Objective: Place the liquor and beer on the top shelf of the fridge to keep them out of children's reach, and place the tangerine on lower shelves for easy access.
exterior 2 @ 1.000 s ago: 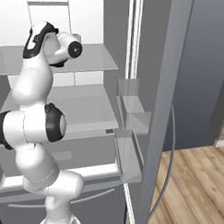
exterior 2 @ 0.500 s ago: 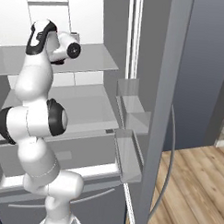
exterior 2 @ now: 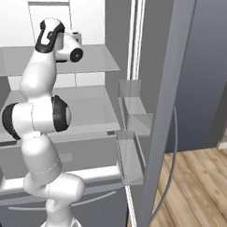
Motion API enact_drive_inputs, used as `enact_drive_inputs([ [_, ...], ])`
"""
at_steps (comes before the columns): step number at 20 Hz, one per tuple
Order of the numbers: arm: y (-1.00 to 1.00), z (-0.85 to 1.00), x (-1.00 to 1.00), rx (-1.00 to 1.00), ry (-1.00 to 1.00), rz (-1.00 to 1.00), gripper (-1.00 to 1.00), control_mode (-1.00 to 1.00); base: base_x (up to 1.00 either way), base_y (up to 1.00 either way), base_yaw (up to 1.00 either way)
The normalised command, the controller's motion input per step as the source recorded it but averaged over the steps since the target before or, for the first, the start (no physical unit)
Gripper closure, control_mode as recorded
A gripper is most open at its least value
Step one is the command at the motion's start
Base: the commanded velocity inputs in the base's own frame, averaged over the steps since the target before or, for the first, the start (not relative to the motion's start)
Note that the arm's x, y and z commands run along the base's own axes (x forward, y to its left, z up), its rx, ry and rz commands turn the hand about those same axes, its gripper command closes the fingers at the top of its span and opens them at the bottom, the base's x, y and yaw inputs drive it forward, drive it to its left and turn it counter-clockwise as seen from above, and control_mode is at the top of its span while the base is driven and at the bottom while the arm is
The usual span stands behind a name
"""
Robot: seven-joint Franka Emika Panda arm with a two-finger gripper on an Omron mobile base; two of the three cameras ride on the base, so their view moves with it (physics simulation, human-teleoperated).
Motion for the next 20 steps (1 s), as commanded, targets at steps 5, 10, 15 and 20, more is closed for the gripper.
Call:
enact_drive_inputs([
  [5, 0.0, 0.02, 0.18, 0.0, -0.05, -0.01, -1.0, -1.0, 0.0, 0.0, 0.0],
  [10, 0.0, 0.16, 0.08, 0.0, 0.0, -0.03, -1.0, -1.0, 0.0, 0.0, 0.0],
  [15, 0.0, 0.37, 0.0, 0.0, 0.0, -0.05, -1.0, -1.0, 0.0, 0.0, 0.0],
  [20, 0.0, 0.33, 0.0, 0.0, 0.0, -0.05, -1.0, -1.0, 0.0, 0.0, 0.0],
])
